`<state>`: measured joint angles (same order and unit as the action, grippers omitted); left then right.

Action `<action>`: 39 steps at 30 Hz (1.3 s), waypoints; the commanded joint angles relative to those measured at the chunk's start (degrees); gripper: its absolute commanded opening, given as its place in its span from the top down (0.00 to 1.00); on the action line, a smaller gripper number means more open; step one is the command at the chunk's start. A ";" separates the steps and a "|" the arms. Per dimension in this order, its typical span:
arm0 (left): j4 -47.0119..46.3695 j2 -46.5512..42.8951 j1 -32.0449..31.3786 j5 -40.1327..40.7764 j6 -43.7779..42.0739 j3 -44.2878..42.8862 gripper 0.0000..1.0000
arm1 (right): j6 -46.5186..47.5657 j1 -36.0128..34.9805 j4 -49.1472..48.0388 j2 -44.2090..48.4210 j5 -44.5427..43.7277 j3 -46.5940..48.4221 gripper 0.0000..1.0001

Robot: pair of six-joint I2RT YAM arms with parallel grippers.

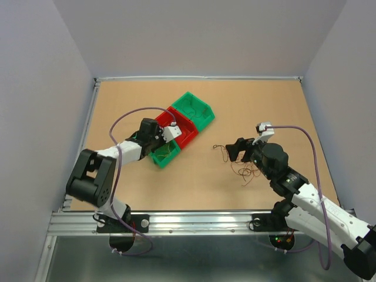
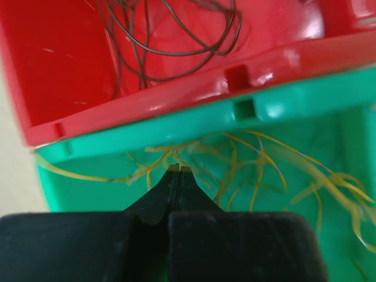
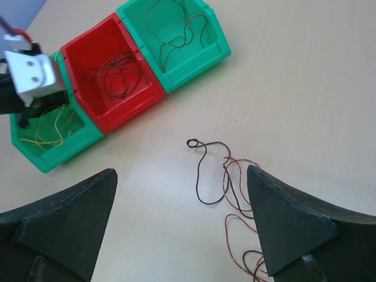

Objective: Untangle the cables

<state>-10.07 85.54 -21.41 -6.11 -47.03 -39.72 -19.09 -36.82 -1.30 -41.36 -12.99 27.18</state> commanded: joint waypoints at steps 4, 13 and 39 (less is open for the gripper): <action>4.36 10.79 -0.04 3.47 4.75 -8.00 0.99 | 0.46 -0.01 -1.78 1.64 0.60 1.12 0.04; 5.05 -2.03 -0.04 4.43 8.61 -7.38 0.57 | 0.28 -0.01 -1.78 2.17 0.69 0.77 0.04; 8.00 -11.19 -20.59 1.01 17.49 -16.26 0.01 | -15.33 0.08 18.32 -7.32 -23.63 9.20 0.03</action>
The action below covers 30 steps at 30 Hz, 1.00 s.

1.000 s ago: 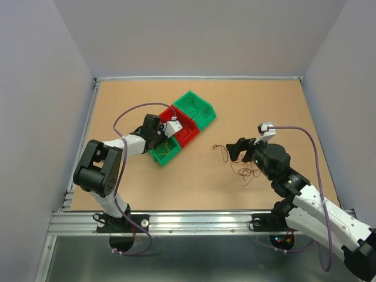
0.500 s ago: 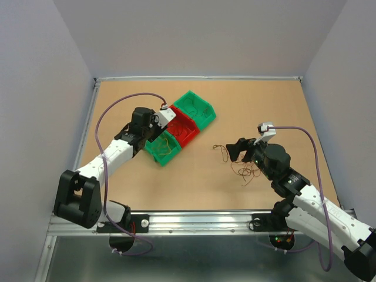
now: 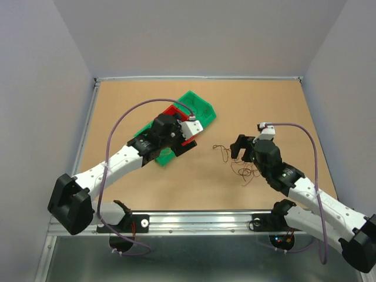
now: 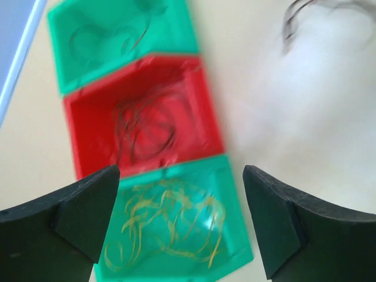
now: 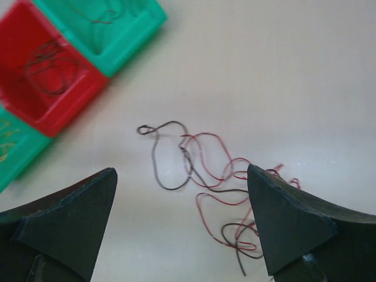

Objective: Untangle the cables

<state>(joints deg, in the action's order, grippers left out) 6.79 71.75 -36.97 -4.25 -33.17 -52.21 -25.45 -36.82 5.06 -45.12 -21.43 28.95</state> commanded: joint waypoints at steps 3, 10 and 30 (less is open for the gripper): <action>-14.94 7.34 -8.71 -4.61 3.64 -6.23 0.01 | -12.24 0.08 18.05 -4.28 -19.69 9.19 0.02; -15.58 22.55 -16.63 -5.15 -1.37 -13.09 0.01 | -14.10 -0.01 17.97 4.68 -24.27 6.39 0.01; -33.15 31.35 -18.75 3.99 -15.24 -5.54 0.01 | -9.35 0.08 17.35 19.29 -18.74 3.22 0.01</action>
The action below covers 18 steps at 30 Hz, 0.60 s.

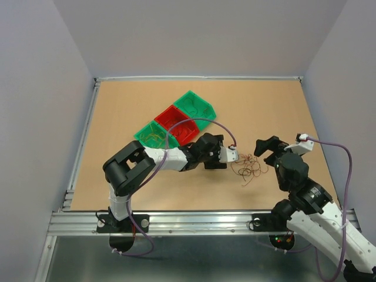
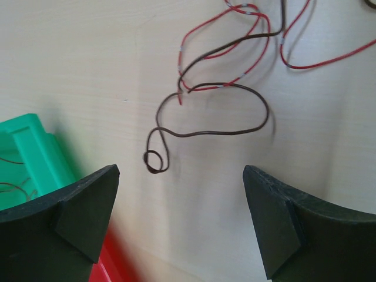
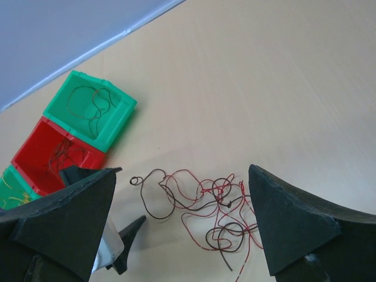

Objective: Untangle the cables

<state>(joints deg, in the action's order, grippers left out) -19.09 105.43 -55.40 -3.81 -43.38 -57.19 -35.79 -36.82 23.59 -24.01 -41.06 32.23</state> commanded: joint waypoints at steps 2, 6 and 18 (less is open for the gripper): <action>-8.06 -2.33 -0.41 4.61 -8.11 -0.30 0.01 | 1.42 0.08 -2.05 -3.31 1.33 0.11 0.00; -11.58 0.03 -0.50 4.69 -14.70 -0.55 0.02 | 2.04 0.08 -3.29 -5.43 2.38 0.38 0.00; -11.32 3.91 -4.19 1.09 -15.17 0.67 1.00 | 2.39 0.08 -4.70 -4.29 3.35 -0.50 0.00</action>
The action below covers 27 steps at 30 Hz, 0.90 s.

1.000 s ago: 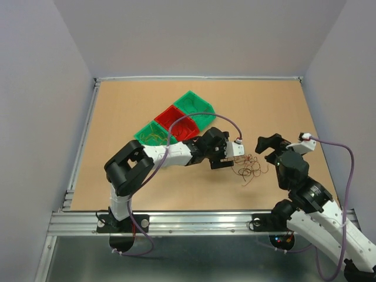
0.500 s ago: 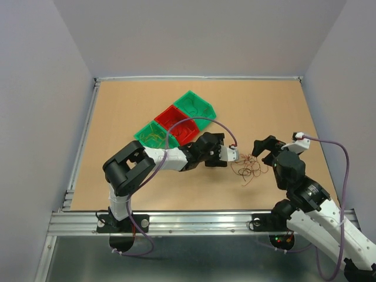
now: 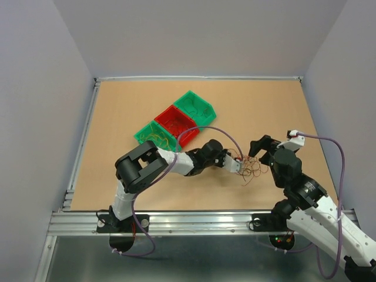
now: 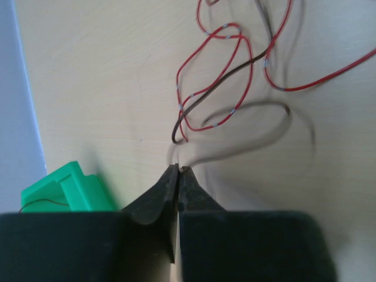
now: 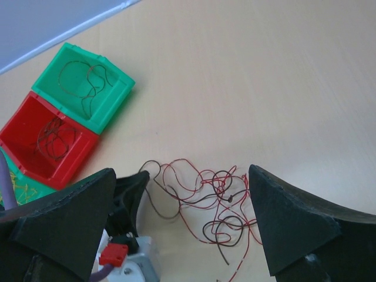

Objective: Untangle the cables

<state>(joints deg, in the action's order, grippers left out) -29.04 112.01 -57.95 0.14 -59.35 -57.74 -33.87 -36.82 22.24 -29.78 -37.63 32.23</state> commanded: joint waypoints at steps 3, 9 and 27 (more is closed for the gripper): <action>-1.29 -6.00 -1.90 -0.85 6.08 1.66 1.00 | 0.56 0.08 -3.34 2.71 0.01 -1.11 0.01; 4.85 -20.85 2.40 -8.30 16.45 2.28 1.00 | 4.68 -0.01 -9.04 1.31 3.25 -2.69 0.00; 8.65 -34.22 15.68 -30.11 36.41 1.66 1.00 | 26.66 0.08 -45.52 -14.14 47.20 -9.82 0.04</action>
<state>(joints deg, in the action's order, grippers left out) -18.98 78.91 -42.33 -25.91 -25.69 -55.64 -12.75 -36.82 -11.73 -35.62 0.89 21.69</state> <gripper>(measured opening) 0.019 0.962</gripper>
